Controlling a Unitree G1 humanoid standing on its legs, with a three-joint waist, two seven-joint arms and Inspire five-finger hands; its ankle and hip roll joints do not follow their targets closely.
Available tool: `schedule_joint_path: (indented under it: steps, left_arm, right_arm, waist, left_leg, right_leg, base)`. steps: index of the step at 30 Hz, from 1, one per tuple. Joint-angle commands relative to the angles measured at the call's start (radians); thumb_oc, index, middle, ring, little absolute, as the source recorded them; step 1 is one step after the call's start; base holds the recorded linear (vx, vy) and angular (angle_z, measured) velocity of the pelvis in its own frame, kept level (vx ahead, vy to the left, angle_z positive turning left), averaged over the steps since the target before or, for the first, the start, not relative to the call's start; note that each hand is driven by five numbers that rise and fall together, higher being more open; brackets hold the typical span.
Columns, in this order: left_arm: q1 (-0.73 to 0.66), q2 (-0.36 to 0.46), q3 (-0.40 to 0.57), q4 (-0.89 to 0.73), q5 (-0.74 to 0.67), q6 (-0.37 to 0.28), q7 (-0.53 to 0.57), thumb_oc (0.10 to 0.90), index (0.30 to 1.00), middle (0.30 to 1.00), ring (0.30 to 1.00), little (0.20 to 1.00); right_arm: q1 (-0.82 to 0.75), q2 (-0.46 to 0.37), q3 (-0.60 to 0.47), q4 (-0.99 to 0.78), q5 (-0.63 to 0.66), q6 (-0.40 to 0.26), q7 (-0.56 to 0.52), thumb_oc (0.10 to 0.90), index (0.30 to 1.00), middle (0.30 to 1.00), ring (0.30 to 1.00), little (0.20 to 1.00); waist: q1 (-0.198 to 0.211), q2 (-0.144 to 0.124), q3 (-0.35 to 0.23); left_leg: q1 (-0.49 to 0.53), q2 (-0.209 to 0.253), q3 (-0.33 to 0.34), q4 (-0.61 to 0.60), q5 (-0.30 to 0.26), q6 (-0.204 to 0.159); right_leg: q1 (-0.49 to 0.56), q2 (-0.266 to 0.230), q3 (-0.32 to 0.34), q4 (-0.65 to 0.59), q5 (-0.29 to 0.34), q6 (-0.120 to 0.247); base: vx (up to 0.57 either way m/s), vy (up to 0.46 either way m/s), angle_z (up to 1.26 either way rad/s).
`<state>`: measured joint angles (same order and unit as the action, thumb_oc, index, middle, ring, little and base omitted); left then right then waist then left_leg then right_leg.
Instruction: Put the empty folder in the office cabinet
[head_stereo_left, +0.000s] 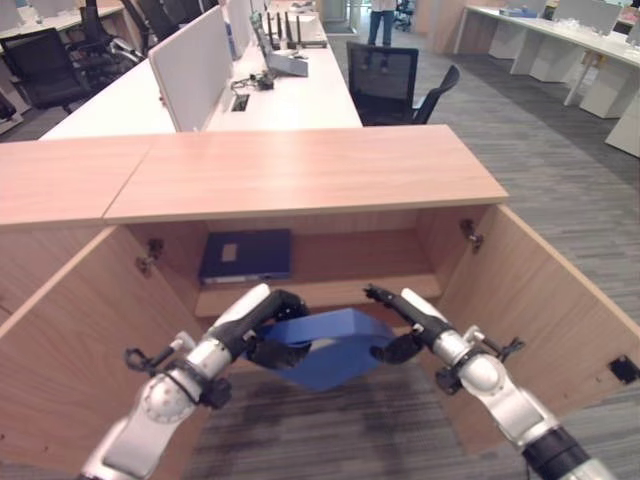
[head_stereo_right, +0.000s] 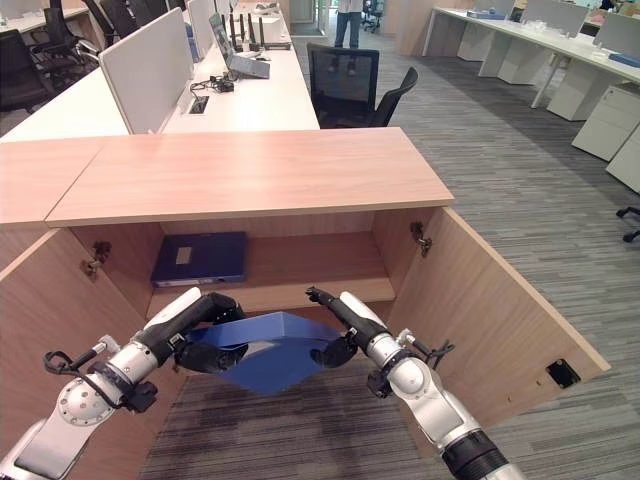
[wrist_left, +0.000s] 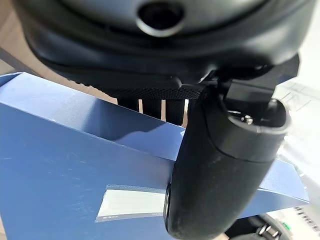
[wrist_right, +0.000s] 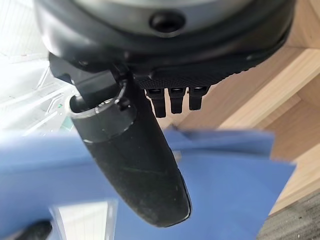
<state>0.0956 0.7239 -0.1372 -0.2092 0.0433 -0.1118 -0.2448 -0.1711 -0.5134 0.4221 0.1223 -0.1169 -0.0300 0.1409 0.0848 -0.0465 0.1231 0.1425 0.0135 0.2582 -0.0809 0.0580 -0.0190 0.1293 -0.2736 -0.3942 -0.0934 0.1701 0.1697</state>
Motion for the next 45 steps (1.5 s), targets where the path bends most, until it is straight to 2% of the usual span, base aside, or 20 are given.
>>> schedule_joint_path:
  steps: [1,5,8,12,13,14,15,16,17,22,25,29,31,40,41,42,45]
  left_arm:
    - [-0.189,0.001,0.023,-0.118,-0.012,-0.124,0.099,0.4,0.3,0.3,0.3,0.3]
    - [-0.217,0.01,0.032,-0.1,0.085,-0.126,0.125,0.4,0.3,0.3,0.3,0.3]
    - [-0.203,0.035,0.073,-0.041,0.167,-0.119,0.139,0.4,0.3,0.3,0.3,0.3]
    - [-0.224,0.016,0.062,-0.009,0.113,-0.108,0.14,0.4,0.3,0.3,0.3,0.3]
    - [-0.226,-0.009,0.042,-0.018,0.011,-0.107,0.114,0.4,0.3,0.3,0.3,0.3]
    - [-0.226,-0.008,0.043,-0.018,0.006,-0.106,0.112,0.4,0.3,0.3,0.3,0.3]
    - [-0.218,-0.04,0.021,-0.042,-0.16,-0.1,0.061,0.4,0.3,0.3,0.3,0.3]
    - [-0.218,-0.056,0.005,-0.056,-0.233,-0.098,0.042,0.4,0.3,0.3,0.3,0.3]
    - [-0.218,-0.054,0.006,-0.056,-0.238,-0.097,0.039,0.4,0.3,0.3,0.3,0.3]
    - [-0.213,-0.099,-0.085,-0.133,-0.547,-0.061,-0.04,0.4,0.3,0.3,0.3,0.3]
    - [-0.216,-0.098,-0.118,-0.169,-0.641,-0.046,-0.062,0.4,0.3,0.3,0.3,0.3]
    - [-0.222,-0.093,-0.135,-0.187,-0.681,-0.041,-0.064,0.4,0.3,0.3,0.3,0.3]
    - [-0.244,-0.098,-0.176,-0.203,-0.713,-0.04,-0.059,0.4,0.3,0.3,0.3,0.3]
    - [-0.307,-0.094,-0.217,-0.218,-0.692,-0.045,-0.054,0.4,0.3,0.3,0.3,0.3]
    - [-0.316,-0.095,-0.219,-0.219,-0.688,-0.048,-0.054,0.4,0.3,0.3,0.3,0.3]
    - [-0.325,-0.094,-0.225,-0.219,-0.682,-0.049,-0.055,0.4,0.3,0.3,0.3,0.3]
    - [-0.34,-0.093,-0.232,-0.217,-0.673,-0.049,-0.06,0.4,0.3,0.3,0.3,0.3]
  right_arm:
    - [-0.165,0.022,0.042,-0.084,0.029,-0.1,0.006,0.8,0.9,0.9,0.9,0.9]
    - [-0.161,0.009,0.065,-0.091,0.035,-0.098,0.043,0.8,0.9,0.9,0.9,0.9]
    - [-0.13,-0.04,0.037,-0.106,0.018,-0.1,0.055,0.8,0.9,0.9,0.9,0.9]
    - [-0.124,-0.049,0.021,-0.091,0.023,-0.095,0.046,0.8,0.9,0.9,0.9,0.9]
    - [-0.125,-0.041,0.022,-0.087,0.03,-0.09,0.047,0.562,0.542,0.542,0.542,0.542]
    - [-0.124,-0.042,0.022,-0.087,0.03,-0.09,0.047,0.4,0.3,0.3,0.3,0.3]
    - [-0.121,-0.027,0.02,-0.085,0.045,-0.089,0.044,0.4,0.3,0.3,0.3,0.3]
    - [-0.117,-0.015,0.019,-0.08,0.053,-0.089,0.041,0.4,0.3,0.3,0.3,0.3]
    - [-0.116,-0.015,0.019,-0.08,0.053,-0.089,0.041,0.4,0.3,0.3,0.3,0.3]
    - [-0.076,0.075,0.043,-0.016,0.065,-0.086,0.01,0.4,0.3,0.3,0.3,0.3]
    - [-0.068,0.106,0.068,0.012,0.057,-0.085,0.005,0.4,0.3,0.3,0.3,0.3]
    - [-0.069,0.121,0.087,0.032,0.048,-0.088,0.0,0.4,0.3,0.3,0.3,0.3]
    - [-0.091,0.135,0.116,0.052,0.034,-0.094,-0.011,0.4,0.3,0.3,0.3,0.3]
    - [-0.127,0.14,0.166,0.061,0.05,-0.099,0.007,0.4,0.3,0.3,0.3,0.3]
    - [-0.128,0.143,0.176,0.065,0.06,-0.098,0.019,0.584,0.575,0.575,0.575,0.575]
    - [-0.133,0.142,0.186,0.069,0.074,-0.095,0.033,0.8,0.9,0.9,0.9,0.9]
    - [-0.144,0.143,0.207,0.075,0.099,-0.088,0.06,0.8,0.9,0.9,0.9,0.9]
  waist:
    - [0.009,-0.03,-0.045]
    - [0.009,-0.034,-0.045]
    - [0.006,-0.035,-0.046]
    - [0.002,-0.036,-0.046]
    - [0.0,-0.036,-0.046]
    - [0.0,-0.035,-0.046]
    - [-0.002,-0.032,-0.047]
    - [-0.005,-0.032,-0.047]
    - [-0.005,-0.031,-0.047]
    - [-0.019,-0.026,-0.044]
    - [-0.022,-0.024,-0.042]
    - [-0.024,-0.025,-0.04]
    - [-0.023,-0.025,-0.039]
    - [-0.021,-0.028,-0.037]
    - [-0.02,-0.029,-0.037]
    - [-0.02,-0.03,-0.037]
    - [-0.016,-0.032,-0.038]
  left_leg:
    - [0.032,0.039,-0.066,-0.006,-0.1,-0.047]
    - [0.034,0.04,-0.065,-0.006,-0.101,-0.05]
    - [0.039,0.041,-0.057,-0.006,-0.102,-0.053]
    - [0.039,0.043,-0.055,-0.006,-0.1,-0.053]
    - [0.038,0.043,-0.056,-0.006,-0.098,-0.052]
    - [0.037,0.043,-0.056,-0.006,-0.098,-0.052]
    - [0.038,0.044,-0.057,-0.006,-0.098,-0.051]
    - [0.038,0.044,-0.056,-0.006,-0.098,-0.05]
    - [0.038,0.044,-0.056,-0.006,-0.098,-0.05]
    - [0.039,0.038,-0.058,-0.006,-0.099,-0.044]
    - [0.039,0.036,-0.058,-0.006,-0.101,-0.043]
    - [0.04,0.035,-0.059,-0.006,-0.102,-0.042]
    - [0.039,0.033,-0.062,-0.006,-0.1,-0.042]
    - [0.038,0.03,-0.066,-0.006,-0.1,-0.041]
    - [0.038,0.03,-0.067,-0.006,-0.099,-0.041]
    - [0.038,0.03,-0.067,-0.006,-0.099,-0.042]
    - [0.037,0.03,-0.068,-0.006,-0.099,-0.043]
  right_leg:
    - [0.009,-0.055,-0.003,0.021,0.015,0.041]
    - [0.01,-0.055,-0.005,0.021,0.015,0.042]
    - [0.011,-0.054,-0.006,0.021,0.016,0.044]
    - [0.011,-0.051,-0.006,0.022,0.015,0.043]
    - [0.01,-0.05,-0.005,0.022,0.015,0.042]
    - [0.01,-0.05,-0.005,0.022,0.015,0.042]
    - [0.009,-0.051,-0.003,0.022,0.016,0.041]
    - [0.009,-0.051,-0.003,0.023,0.016,0.041]
    - [0.009,-0.051,-0.003,0.023,0.016,0.041]
    - [0.005,-0.053,0.002,0.023,0.019,0.04]
    - [0.005,-0.055,0.003,0.023,0.019,0.041]
    - [0.005,-0.054,0.004,0.024,0.02,0.042]
    - [0.007,-0.054,0.006,0.024,0.02,0.043]
    - [0.007,-0.057,0.005,0.025,0.02,0.044]
    - [0.007,-0.057,0.005,0.025,0.021,0.044]
    - [0.007,-0.057,0.005,0.025,0.021,0.044]
    - [0.007,-0.058,0.004,0.025,0.021,0.045]
  base:
    - [0.0,0.0,0.0]
    - [0.0,0.0,0.0]
    - [0.0,0.0,0.0]
    - [0.0,0.0,0.0]
    - [0.0,0.0,0.0]
    - [0.0,0.0,0.0]
    - [0.0,0.0,0.0]
    - [0.0,0.0,0.0]
    - [0.0,0.0,0.0]
    - [0.0,0.0,0.0]
    - [0.0,0.0,0.0]
    - [0.0,0.0,-0.04]
    - [0.0,0.0,0.0]
    - [0.0,0.0,0.0]
    - [0.0,0.0,0.0]
    - [0.0,0.0,0.0]
    - [0.0,0.0,0.0]
